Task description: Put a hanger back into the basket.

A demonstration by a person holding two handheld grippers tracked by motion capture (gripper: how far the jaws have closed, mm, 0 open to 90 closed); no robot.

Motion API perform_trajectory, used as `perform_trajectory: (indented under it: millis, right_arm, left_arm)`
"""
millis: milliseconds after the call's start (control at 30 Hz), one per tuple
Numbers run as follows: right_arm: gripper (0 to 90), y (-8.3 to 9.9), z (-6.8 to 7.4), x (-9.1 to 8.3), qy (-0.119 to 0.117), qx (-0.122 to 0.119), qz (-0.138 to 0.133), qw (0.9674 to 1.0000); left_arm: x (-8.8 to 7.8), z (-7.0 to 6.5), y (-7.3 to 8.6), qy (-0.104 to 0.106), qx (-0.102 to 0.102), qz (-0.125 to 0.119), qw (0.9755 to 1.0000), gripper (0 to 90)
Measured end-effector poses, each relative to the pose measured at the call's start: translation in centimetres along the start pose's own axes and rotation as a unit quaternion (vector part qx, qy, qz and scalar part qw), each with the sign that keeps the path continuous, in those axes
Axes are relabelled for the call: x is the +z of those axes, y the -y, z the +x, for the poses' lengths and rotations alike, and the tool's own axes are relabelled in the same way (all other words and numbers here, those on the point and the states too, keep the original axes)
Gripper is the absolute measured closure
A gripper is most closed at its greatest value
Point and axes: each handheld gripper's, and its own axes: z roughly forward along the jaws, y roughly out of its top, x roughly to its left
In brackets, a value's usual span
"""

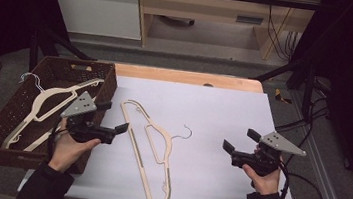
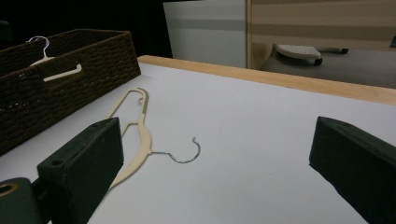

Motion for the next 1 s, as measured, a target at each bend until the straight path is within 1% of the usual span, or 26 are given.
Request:
perform_trajectory:
  millis: [67,100,167,333,367,400,500,567,667,700,733,767,800,867,900,1000]
  right_arm:
    - [3.3,0.0,0.0,0.0,0.001,-0.001,-0.002,1.0]
    - [3.4,0.0,0.0,0.0,0.0,-0.001,0.0,1.0]
    - [3.5,0.0,0.0,0.0,-0.002,-0.003,0.0,1.0]
    - [3.6,0.1,0.3,0.3,-0.006,-0.009,0.003,0.9999]
    - [3.6,0.1,0.3,0.3,-0.007,-0.009,0.003,0.9999]
    - [3.6,0.1,0.4,0.4,-0.007,-0.009,0.003,0.9999]
    - [3.5,0.2,0.4,0.5,-0.008,-0.01,0.005,0.9999]
    - [3.6,0.2,0.5,0.6,-0.009,-0.009,0.004,0.9999]
    - [3.6,0.2,0.4,0.5,-0.01,-0.01,0.003,0.9999]
    - [3.7,0.2,0.4,0.5,-0.01,-0.009,0.004,0.9999]
    - [3.7,0.2,0.4,0.5,-0.01,-0.009,0.003,0.9999]
    - [3.7,0.2,0.4,0.5,-0.01,-0.009,0.002,0.9999]
    - [3.7,0.2,0.4,0.5,-0.01,-0.009,0.002,0.9999]
    - [3.7,0.2,0.3,0.5,-0.01,-0.008,0.002,0.9999]
    - [3.7,0.2,0.3,0.5,-0.009,-0.008,0.003,0.9999]
    - [3.8,0.3,0.4,0.6,-0.01,-0.008,0.005,0.9999]
  left_arm:
    - [0.9,-0.4,-0.2,0.004,0.003,0.004,1.0,7.9]
    - [1.4,-0.6,-0.3,0.011,0.002,0.006,0.9999,7.9]
    - [2.4,-0.9,-0.5,0.015,0.007,0.013,0.9998,7.9]
    - [5.3,-1.5,-0.4,0.023,0.018,0.045,0.9986,8.1]
    - [6.1,-1.6,-0.4,0.026,0.018,0.053,0.9981,8.1]
    - [6.5,-1.7,-0.3,0.028,0.017,0.056,0.9979,8.4]
    - [8.2,-2.0,0.0,0.033,0.021,0.077,0.9963,8.5]
    - [9.3,-2.2,0.2,0.032,0.025,0.086,0.9955,8.8]
    - [10.6,-2.4,0.4,0.034,0.023,0.096,0.9945,9.6]
    - [11.2,-2.4,0.4,0.032,0.028,0.104,0.9937,9.7]
    - [11.6,-2.5,0.5,0.032,0.026,0.104,0.9937,10.1]
    - [12.2,-2.6,0.6,0.037,0.022,0.109,0.9931,10.2]
    - [12.6,-2.6,0.7,0.037,0.025,0.113,0.9926,10.5]
    - [13.4,-2.7,0.9,0.038,0.023,0.122,0.9915,11.3]
    - [13.8,-2.7,1.0,0.04,0.026,0.126,0.9909,11.4]
    - [14.9,-2.7,1.4,0.045,0.024,0.138,0.9891,11.9]
